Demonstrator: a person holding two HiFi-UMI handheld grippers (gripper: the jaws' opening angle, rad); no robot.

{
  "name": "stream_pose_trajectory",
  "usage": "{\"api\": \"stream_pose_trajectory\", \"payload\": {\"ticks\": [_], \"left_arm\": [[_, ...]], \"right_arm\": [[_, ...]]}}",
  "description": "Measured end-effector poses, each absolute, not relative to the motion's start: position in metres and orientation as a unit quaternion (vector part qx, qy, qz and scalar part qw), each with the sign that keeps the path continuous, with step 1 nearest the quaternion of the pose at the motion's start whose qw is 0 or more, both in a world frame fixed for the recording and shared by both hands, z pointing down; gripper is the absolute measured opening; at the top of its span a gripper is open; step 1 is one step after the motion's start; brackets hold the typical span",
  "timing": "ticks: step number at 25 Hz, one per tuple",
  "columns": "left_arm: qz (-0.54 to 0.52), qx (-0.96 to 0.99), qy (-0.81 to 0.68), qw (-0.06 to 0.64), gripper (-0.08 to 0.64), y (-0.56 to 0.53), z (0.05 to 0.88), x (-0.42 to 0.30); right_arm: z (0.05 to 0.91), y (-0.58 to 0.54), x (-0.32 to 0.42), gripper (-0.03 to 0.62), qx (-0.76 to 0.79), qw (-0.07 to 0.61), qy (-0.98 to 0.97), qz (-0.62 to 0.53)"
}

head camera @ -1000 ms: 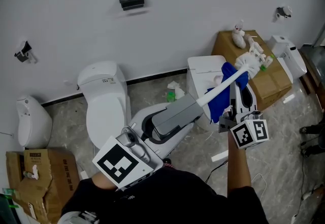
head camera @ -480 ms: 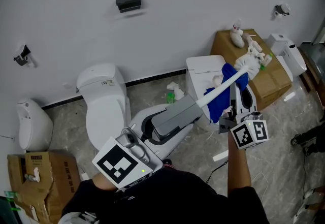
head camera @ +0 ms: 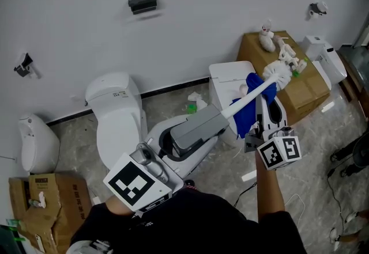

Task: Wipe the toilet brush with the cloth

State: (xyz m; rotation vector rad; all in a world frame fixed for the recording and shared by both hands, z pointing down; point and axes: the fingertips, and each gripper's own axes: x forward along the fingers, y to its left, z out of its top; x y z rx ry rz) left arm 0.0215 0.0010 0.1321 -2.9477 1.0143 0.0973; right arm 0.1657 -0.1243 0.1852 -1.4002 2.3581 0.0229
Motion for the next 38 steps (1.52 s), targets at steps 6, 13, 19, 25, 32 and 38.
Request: {"api": "stream_pose_trajectory", "payload": {"ticks": [6, 13, 19, 25, 32, 38], "left_arm": [[0.039, -0.945, 0.323, 0.025, 0.167, 0.000, 0.132, 0.026], [0.044, -0.946, 0.322, 0.021, 0.167, 0.006, 0.130, 0.024], [0.044, -0.944, 0.327, 0.020, 0.167, 0.004, 0.129, 0.023], [0.046, -0.944, 0.325, 0.007, 0.167, 0.005, 0.129, 0.019], [0.043, -0.943, 0.329, 0.007, 0.167, 0.004, 0.128, 0.018], [0.042, -0.944, 0.327, 0.006, 0.167, 0.005, 0.128, 0.018]], "right_arm": [[0.192, -0.121, 0.158, 0.064, -0.489, 0.190, 0.851, 0.011], [0.198, -0.110, 0.120, 0.064, -0.457, 0.173, 0.872, 0.007], [0.189, -0.099, 0.091, 0.064, -0.417, 0.177, 0.891, 0.011], [0.180, -0.082, 0.059, 0.064, -0.379, 0.173, 0.909, 0.031], [0.172, -0.068, 0.048, 0.064, -0.353, 0.179, 0.917, 0.054], [0.169, -0.062, 0.041, 0.064, -0.343, 0.169, 0.921, 0.079]]}}
